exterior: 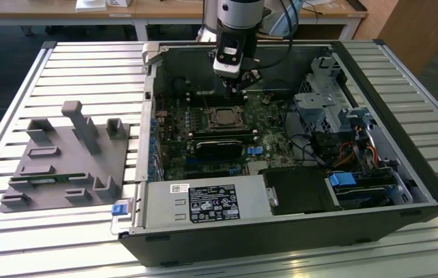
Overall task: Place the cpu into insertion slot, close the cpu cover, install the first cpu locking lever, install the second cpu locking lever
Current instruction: 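Install the first cpu locking lever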
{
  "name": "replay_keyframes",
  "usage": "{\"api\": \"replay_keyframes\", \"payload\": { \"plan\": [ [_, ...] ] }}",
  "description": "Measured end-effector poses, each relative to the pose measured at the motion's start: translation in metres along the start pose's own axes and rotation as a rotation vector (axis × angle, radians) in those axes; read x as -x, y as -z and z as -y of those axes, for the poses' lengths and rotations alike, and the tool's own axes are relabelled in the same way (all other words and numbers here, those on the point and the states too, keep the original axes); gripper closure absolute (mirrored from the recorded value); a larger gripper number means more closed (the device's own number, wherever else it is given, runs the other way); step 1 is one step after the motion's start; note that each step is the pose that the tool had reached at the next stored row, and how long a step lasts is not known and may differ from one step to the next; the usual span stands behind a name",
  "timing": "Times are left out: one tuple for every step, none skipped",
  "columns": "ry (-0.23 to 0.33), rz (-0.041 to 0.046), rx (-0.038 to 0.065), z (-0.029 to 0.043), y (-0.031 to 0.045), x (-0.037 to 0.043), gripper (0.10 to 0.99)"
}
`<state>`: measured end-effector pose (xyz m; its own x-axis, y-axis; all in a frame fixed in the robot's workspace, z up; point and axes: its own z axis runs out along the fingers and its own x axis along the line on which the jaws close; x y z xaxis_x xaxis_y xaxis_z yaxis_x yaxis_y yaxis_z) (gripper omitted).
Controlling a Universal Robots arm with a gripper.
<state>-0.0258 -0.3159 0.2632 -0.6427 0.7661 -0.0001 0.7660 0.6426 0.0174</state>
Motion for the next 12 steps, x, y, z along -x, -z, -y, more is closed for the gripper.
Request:
{"api": "replay_keyframes", "payload": {
  "plan": [
    [0.008,-0.0002,0.0,0.0,0.0,0.0,0.98],
    [0.015,-0.0003,0.0,0.0,0.0,0.0,0.98],
    [0.023,-0.0004,0.0,0.0,0.0,0.0,0.98],
    [0.031,-0.0006,0.0,0.0,0.0,0.0,0.98],
    [0.039,-0.0007,0.0,0.0,0.0,0.0,0.98],
    [0.046,-0.0008,0.0,0.0,0.0,0.0,0.98],
    [0.054,-0.001,0.0,0.0,0.0,0.0,0.98],
    [0.062,-0.0011,0.0,0.0,0.0,0.0,0.98],
    [0.069,-0.0012,0.0,0.0,0.0,0.0,0.98],
    [0.077,-0.0014,0.0,0.0,0.0,0.0,0.98],
    [0.085,-0.0015,0.0,0.0,0.0,0.0,0.98],
    [0.093,-0.0016,0.0,0.0,0.0,0.0,0.98]
  ]
}}
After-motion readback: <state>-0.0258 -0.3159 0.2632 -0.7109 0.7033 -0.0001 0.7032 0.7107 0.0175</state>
